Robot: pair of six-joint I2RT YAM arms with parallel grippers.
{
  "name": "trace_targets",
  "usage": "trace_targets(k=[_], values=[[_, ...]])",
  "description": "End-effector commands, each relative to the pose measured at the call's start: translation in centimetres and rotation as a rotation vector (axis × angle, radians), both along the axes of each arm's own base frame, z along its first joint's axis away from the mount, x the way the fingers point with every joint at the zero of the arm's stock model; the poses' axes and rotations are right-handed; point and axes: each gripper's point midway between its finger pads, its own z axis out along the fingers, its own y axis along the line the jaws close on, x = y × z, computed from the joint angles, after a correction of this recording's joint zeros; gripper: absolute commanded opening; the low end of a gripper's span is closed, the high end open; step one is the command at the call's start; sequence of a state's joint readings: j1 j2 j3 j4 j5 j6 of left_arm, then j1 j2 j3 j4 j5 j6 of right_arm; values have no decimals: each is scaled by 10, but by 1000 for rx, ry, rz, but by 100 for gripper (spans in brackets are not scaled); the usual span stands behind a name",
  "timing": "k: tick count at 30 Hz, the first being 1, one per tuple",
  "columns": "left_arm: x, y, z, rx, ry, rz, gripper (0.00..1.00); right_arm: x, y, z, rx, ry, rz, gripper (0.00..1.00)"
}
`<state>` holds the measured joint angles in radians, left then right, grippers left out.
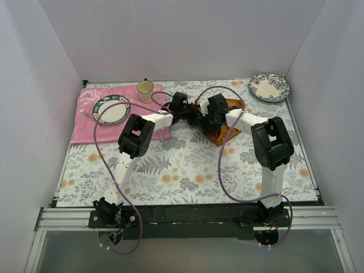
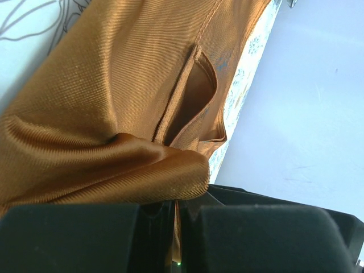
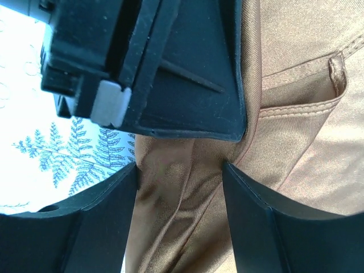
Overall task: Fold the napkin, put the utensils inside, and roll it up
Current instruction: Roll the napkin with the utensil
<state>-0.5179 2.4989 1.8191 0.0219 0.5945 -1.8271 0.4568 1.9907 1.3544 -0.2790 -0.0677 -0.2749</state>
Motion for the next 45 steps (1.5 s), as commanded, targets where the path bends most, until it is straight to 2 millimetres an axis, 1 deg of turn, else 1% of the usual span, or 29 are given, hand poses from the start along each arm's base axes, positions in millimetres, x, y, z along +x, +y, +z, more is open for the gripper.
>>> trace_targets(k=[1, 3, 7, 11, 12, 13, 15, 16, 19, 20, 21, 23, 24, 25, 26, 27, 28, 30, 31, 33, 34, 35, 36, 38, 39, 40, 41, 44, 45], values=[[-14, 17, -44, 94, 129, 7, 0, -3, -11, -10, 22, 83, -48, 64], [-13, 17, -39, 88, 123, 1, 0, -8, -13, -20, 23, 117, -49, 59], [-9, 18, -28, 75, 110, -4, 0, -19, -18, -33, 40, 199, -64, 40], [-1, 16, -10, 55, 83, -14, 0, -31, -13, -40, 85, 246, -47, 29], [2, 17, -5, 58, 68, -14, 0, -33, -12, -42, 97, 258, -45, 24], [12, 14, 11, 43, 29, -17, 0, -36, -10, -44, 107, 274, -47, 22], [18, 16, 22, 63, -1, -28, 0, -41, -5, -45, 151, 300, -41, 18], [27, 15, 40, 72, -34, -20, 1, -45, -4, -46, 166, 316, -54, 17], [37, 21, 66, 87, -101, -10, 10, -47, 2, -43, 249, 341, -65, 12], [39, 23, 82, 88, -132, 2, 13, -55, 6, -45, 289, 380, -75, 11], [40, 26, 88, 94, -148, 7, 15, -50, 6, -43, 319, 371, -88, 10], [39, 32, 105, 119, -187, 19, 21, -57, 11, -43, 389, 417, -104, 8], [38, 35, 111, 125, -198, 21, 23, -52, 9, -44, 417, 413, -108, 6], [36, 37, 115, 137, -203, 25, 27, -53, 10, -43, 440, 428, -122, 5], [32, 42, 111, 158, -202, 24, 29, -55, 12, -42, 470, 448, -119, 4], [30, 47, 127, 169, -232, 45, 31, -57, 12, -44, 486, 468, -137, 1], [27, 51, 127, 184, -229, 50, 37, -54, 13, -43, 508, 464, -138, 1], [16, 62, 130, 225, -230, 66, 45, -59, 14, -44, 557, 512, -165, 1], [10, 66, 129, 244, -223, 73, 47, -55, 15, -43, 580, 506, -170, 1], [-1, 80, 124, 299, -207, 103, 49, -59, 17, -42, 654, 564, -202, 1], [-6, 85, 118, 322, -188, 108, 49, -55, 21, -37, 707, 558, -176, 1], [-11, 89, 113, 335, -171, 113, 49, -56, 21, -39, 728, 578, -188, 1], [-24, 92, 96, 342, -110, 109, 49, -55, 20, -37, 755, 584, -197, 1], [-38, 89, 91, 335, -82, 104, 49, -56, 22, -34, 819, 611, -205, 1], [-54, 91, 68, 343, -8, 106, 49, -56, 21, -34, 833, 616, -211, 1], [-58, 83, 69, 298, -9, 93, 49, -58, 20, -35, 845, 634, -228, 1], [-65, 80, 61, 279, 17, 86, 49, -56, 21, -34, 855, 622, -222, 1], [-69, 74, 48, 218, 37, 115, 52, -56, 22, -32, 886, 636, -224, 1], [-61, 67, 57, 175, -32, 123, 55, -56, 22, -32, 888, 635, -222, 1]])
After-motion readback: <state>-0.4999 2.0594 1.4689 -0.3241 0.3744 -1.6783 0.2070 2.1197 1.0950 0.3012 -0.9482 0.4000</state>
